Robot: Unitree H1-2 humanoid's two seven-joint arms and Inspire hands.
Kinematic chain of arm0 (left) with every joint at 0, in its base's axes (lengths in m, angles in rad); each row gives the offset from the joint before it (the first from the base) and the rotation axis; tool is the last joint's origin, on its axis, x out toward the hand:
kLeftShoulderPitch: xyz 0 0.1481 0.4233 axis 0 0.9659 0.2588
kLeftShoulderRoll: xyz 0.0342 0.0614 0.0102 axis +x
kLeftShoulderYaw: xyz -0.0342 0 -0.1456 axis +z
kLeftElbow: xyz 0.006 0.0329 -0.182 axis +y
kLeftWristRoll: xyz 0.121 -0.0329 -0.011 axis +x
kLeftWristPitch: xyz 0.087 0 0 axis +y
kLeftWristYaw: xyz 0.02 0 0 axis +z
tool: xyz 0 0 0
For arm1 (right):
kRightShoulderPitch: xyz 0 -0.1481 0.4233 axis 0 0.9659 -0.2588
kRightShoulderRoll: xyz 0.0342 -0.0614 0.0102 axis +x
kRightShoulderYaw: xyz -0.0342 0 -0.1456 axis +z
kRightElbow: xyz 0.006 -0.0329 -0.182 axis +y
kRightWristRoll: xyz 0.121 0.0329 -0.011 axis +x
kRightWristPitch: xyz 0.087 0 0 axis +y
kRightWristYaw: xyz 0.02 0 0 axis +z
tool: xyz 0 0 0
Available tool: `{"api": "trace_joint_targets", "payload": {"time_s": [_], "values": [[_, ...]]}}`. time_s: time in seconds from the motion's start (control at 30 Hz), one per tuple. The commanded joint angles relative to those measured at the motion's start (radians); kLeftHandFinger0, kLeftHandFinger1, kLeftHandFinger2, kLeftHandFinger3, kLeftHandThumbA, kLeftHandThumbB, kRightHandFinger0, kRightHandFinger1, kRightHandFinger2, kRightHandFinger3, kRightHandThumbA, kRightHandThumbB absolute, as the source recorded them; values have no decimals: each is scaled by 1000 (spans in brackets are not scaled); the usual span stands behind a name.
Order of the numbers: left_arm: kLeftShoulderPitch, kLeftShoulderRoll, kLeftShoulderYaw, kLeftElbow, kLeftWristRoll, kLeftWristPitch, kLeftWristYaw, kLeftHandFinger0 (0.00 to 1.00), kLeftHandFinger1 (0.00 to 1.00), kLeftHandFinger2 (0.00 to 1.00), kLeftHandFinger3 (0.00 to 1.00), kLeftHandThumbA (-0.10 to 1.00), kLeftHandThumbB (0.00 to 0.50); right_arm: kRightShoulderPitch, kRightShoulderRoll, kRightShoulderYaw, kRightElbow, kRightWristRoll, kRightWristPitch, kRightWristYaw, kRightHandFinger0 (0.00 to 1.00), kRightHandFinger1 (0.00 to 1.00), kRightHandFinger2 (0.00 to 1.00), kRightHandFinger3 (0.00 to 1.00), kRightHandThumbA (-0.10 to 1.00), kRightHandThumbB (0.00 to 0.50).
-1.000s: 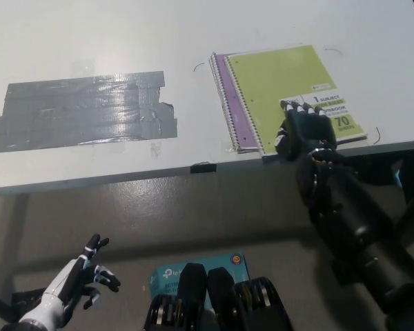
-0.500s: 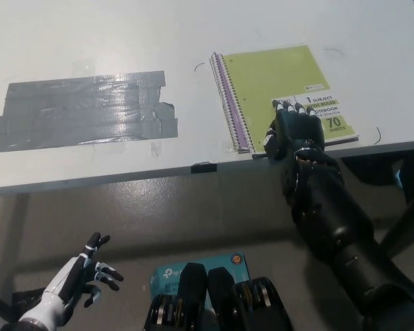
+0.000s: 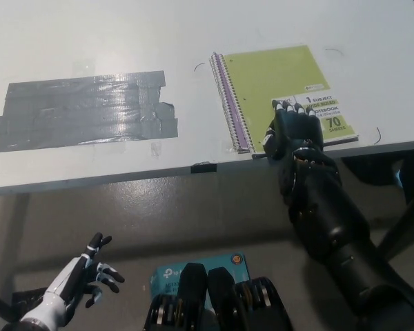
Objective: The robot uses its right hand to align two notebooks stacked together until they are fully overlapped
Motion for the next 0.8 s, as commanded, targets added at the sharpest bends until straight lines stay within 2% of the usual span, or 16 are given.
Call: {"api": "trace_joint_targets", "payload": {"time_s": [0.0,0.1,0.4,0.43,0.53,0.6,0.77], "values": [[-6,1,4,-29,-1,-17,-11,130,360,373,1000,1000,500,-22,47,-24,47,-59,11,68,1000,1000,1000,1000,1000,349],[-2,0,3,-37,0,-12,-9,162,371,372,1000,1000,500,-28,71,-74,55,-92,11,73,1000,1000,1000,1000,1000,348],[0,-1,5,-48,-7,-2,-11,169,385,397,1000,1000,500,-25,116,-171,51,-147,11,67,1000,1000,1000,1000,1000,350],[1,-4,5,-49,-8,-4,-10,140,364,390,1000,1000,500,-23,116,-176,54,-160,11,68,1000,1000,1000,1000,1000,363],[0,-4,0,-45,-3,-8,-12,118,366,409,1000,1000,500,-13,120,-198,45,-177,11,65,1000,1000,1000,1000,1000,361],[3,-4,-2,-50,3,-8,-6,159,380,423,1000,1000,500,-9,124,-218,37,-179,11,72,1000,1000,1000,1000,1000,360],[5,-4,-1,-56,-5,-9,-12,181,394,408,1000,1000,500,-18,123,-236,57,-178,11,55,1000,1000,1000,1000,1000,351]]}}
